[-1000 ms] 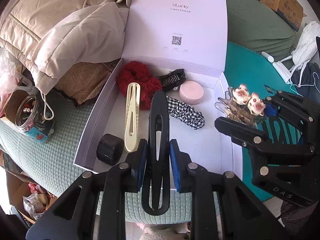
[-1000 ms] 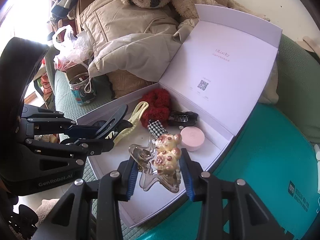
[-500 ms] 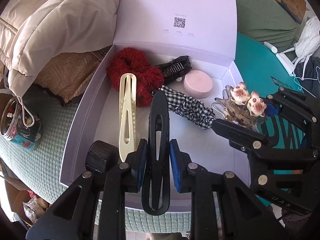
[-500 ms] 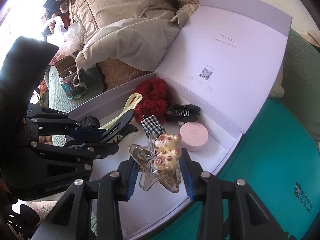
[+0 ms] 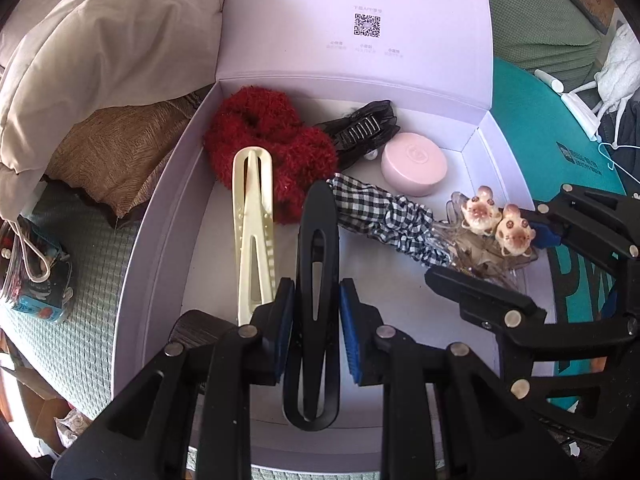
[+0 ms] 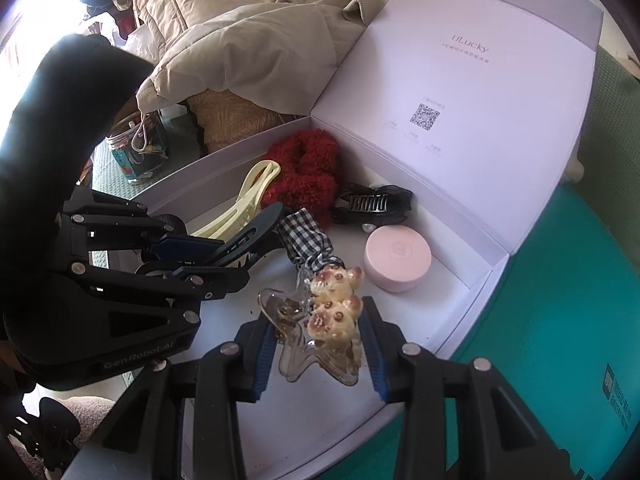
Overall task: Organize objects
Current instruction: 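Open the left tool dropping the black snap clip while the right tool releases the mouse-figure clip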
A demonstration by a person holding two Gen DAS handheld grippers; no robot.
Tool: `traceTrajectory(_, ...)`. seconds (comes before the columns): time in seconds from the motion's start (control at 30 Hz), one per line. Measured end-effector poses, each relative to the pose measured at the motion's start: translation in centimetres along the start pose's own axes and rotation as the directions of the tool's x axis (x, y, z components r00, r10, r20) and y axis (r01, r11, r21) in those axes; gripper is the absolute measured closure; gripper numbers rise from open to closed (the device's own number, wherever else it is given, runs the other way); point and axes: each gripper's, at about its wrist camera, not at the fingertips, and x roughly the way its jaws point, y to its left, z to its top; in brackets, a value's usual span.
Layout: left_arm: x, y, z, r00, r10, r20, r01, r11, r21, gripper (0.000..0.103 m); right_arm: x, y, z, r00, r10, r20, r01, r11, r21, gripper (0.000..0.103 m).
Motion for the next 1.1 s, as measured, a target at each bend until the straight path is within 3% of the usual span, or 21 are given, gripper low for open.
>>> traceTrajectory(0.33, 1.0, -0.1, 0.7, 1.000, 0.004, -0.007, -0.004, 1.000, 0.022, 0.082, 1.3, -0.1, 0.1, 0.999, 0.015, -0.036, -0.015, 1.000, 0.002, 0.063)
traceTrajectory(0.83, 2.2, 0.5, 1.8, 1.000, -0.019, -0.019, 0.019, 1.000, 0.000, 0.082, 2.0, -0.9, 0.6, 0.999, -0.023, -0.041, 0.023, 1.000, 0.013, 0.063)
traceTrajectory(1.1, 1.9, 0.3, 1.5, 0.999, 0.007, -0.037, -0.007, 1.000, -0.002, 0.080, 1.8, -0.5, 0.5, 0.996, -0.054, -0.064, 0.055, 0.998, 0.010, 0.062)
